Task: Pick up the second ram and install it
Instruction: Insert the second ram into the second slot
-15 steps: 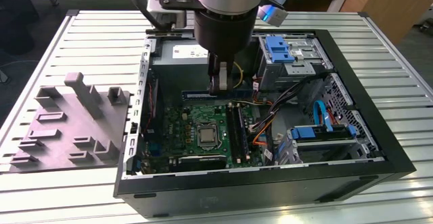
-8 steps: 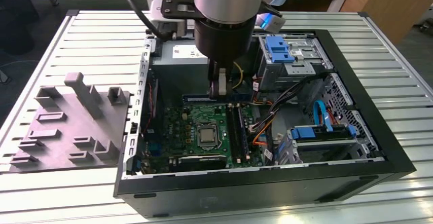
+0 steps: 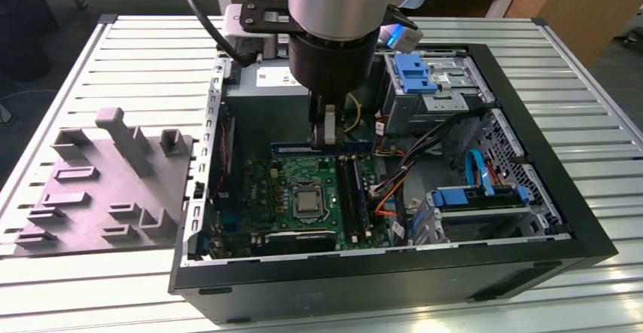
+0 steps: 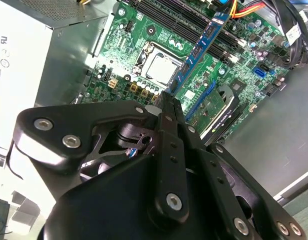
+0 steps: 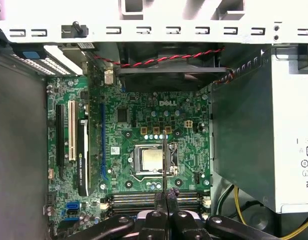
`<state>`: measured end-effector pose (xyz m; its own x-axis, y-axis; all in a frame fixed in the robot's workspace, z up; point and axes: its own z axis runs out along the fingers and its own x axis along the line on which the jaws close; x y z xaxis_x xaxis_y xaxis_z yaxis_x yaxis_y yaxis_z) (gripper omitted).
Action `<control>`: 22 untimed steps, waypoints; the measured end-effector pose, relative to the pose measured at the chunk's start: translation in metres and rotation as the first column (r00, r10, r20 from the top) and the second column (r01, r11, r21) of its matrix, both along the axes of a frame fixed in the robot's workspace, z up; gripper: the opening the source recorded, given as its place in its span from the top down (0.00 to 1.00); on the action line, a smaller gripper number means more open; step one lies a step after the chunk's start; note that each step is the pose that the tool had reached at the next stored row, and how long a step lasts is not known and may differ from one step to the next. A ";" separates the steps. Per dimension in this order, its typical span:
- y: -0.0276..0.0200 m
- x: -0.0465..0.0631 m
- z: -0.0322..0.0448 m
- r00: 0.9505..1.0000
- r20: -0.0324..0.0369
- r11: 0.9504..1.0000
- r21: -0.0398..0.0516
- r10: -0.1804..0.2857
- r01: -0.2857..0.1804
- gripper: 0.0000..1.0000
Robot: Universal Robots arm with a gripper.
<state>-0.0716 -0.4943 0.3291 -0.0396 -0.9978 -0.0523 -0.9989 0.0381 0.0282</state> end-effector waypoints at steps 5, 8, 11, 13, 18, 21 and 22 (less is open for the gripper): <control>0.0000 0.000 -0.0001 1.000 0.000 1.000 0.000 0.000 0.000 0.89; 0.0000 0.000 -0.0002 1.000 0.000 1.000 0.000 0.000 0.000 0.89; 0.0000 0.000 -0.0004 1.000 0.000 1.000 0.000 -0.011 0.011 0.89; 0.0000 0.000 -0.0008 0.999 0.000 0.999 0.000 -0.045 0.045 0.89; 0.0000 0.000 -0.0021 0.991 0.000 0.991 0.000 -0.136 0.136 0.89; 0.0000 0.000 -0.0030 0.982 0.000 0.982 0.000 -0.189 0.189 0.89; 0.0000 0.000 -0.0033 0.978 0.000 0.978 0.000 -0.208 0.208 0.89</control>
